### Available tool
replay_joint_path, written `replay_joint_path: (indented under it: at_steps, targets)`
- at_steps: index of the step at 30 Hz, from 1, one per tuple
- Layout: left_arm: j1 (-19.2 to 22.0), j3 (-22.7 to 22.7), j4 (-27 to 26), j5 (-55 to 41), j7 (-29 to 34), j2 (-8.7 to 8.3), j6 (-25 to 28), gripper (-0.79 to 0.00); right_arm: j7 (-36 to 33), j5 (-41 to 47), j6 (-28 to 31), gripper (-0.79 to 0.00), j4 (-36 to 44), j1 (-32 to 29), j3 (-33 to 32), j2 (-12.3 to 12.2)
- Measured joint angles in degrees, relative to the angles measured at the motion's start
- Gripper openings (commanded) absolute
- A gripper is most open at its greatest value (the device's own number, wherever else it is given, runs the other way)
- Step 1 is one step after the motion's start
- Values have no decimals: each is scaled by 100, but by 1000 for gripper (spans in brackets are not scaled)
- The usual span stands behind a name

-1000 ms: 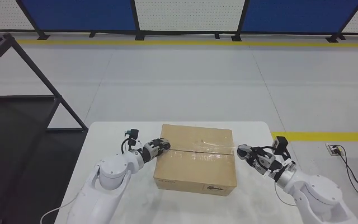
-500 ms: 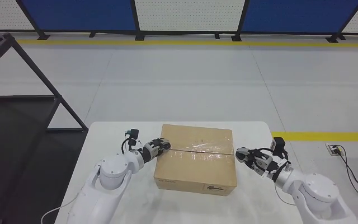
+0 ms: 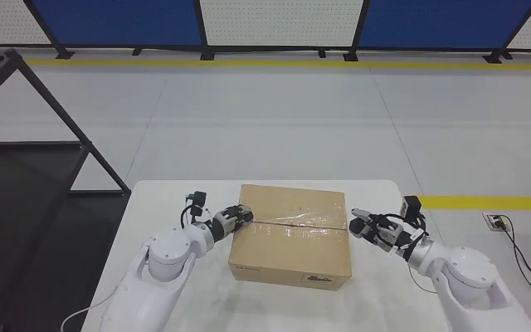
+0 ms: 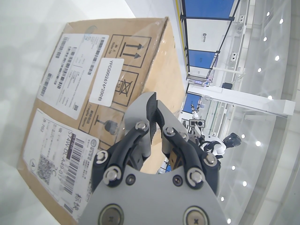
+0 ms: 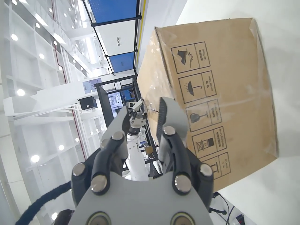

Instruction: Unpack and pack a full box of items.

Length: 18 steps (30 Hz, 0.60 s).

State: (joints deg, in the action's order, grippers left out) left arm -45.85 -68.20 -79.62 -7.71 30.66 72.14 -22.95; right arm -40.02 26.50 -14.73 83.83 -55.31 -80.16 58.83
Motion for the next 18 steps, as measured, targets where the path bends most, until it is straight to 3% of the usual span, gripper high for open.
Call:
replay_joint_path:
  at_steps: [1,5,18]
  targets:
    - [-9,-6,-7,-4,-4,-1,1,-785,-141,43,102,0,-183,124,63,13]
    - [-35,-22,-42,-2,-6,-6,1,-785,-432,80,543,0,-643,388,174,39]
    - [-106,-94,-173,7,-43,-24,-35,-785,-275,28,784,0,-621,340,108,36]
